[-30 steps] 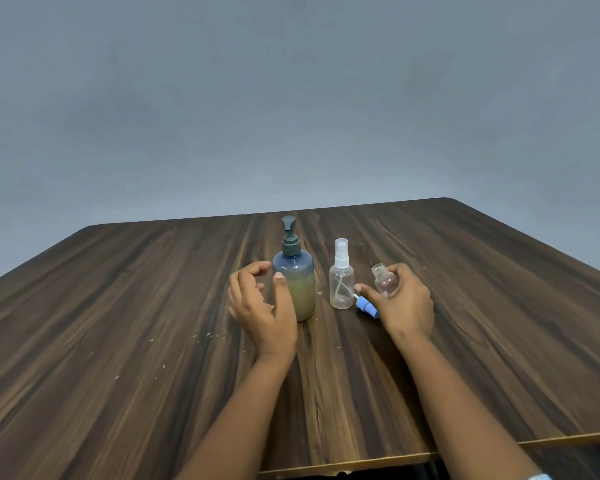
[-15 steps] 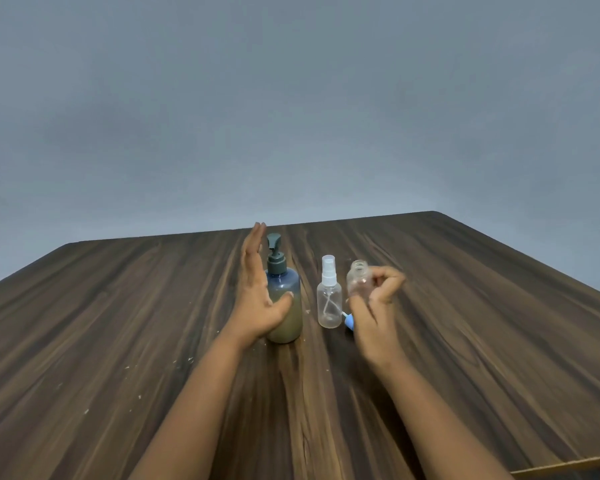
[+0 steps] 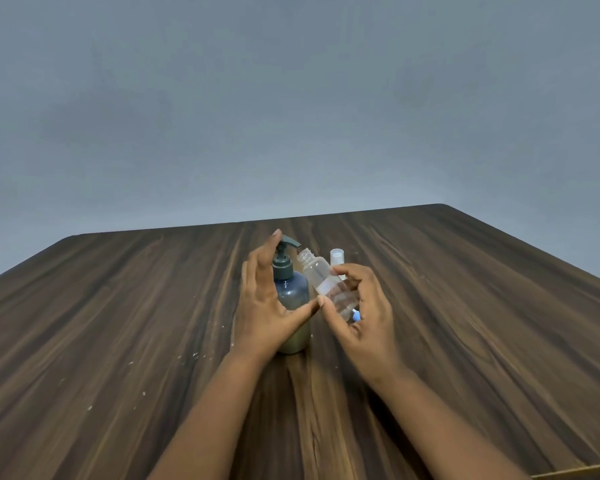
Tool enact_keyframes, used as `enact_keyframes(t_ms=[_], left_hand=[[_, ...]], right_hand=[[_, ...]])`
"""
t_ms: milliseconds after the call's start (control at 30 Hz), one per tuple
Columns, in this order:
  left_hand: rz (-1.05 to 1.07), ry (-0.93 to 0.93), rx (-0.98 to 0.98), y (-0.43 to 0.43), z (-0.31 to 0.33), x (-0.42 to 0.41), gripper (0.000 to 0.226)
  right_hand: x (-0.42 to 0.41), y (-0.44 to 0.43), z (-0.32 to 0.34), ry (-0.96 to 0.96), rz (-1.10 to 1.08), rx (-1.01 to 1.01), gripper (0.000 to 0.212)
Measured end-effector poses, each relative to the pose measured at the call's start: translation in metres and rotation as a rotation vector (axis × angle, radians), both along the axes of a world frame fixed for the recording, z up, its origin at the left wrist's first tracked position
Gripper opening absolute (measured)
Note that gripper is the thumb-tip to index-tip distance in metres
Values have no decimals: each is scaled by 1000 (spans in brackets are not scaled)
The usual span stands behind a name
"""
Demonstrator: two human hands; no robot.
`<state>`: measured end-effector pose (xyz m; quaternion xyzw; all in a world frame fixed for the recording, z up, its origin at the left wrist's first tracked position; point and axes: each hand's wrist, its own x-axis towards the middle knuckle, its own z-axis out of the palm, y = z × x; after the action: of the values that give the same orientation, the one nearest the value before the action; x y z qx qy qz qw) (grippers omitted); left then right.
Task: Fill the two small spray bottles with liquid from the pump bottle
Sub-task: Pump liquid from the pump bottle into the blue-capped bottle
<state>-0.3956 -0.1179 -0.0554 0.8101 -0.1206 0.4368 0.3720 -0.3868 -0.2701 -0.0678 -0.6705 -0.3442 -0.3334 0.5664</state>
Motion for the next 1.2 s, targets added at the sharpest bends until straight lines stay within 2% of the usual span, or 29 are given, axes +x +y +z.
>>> enact_keyframes(t_ms=[233, 400, 567, 767, 1000, 1200], left_hand=[[10, -137, 79, -1, -2, 5, 102], [30, -154, 81, -4, 1, 1, 103], [77, -160, 119, -3, 1, 2, 101], [108, -170, 135, -1, 1, 2, 110], [57, -175, 95, -1, 2, 2, 92], [53, -178, 64, -7, 1, 4, 97]], right_hand=[[-2, -1, 3, -63, -71, 91, 32], [-3, -1, 4, -147, -54, 100, 38], [-2, -1, 5, -116, -11, 131, 37], [0, -1, 6, -74, -3, 197, 38], [-2, 1, 3, -111, -4, 94, 46], [-4, 1, 1, -69, -6, 88, 51]])
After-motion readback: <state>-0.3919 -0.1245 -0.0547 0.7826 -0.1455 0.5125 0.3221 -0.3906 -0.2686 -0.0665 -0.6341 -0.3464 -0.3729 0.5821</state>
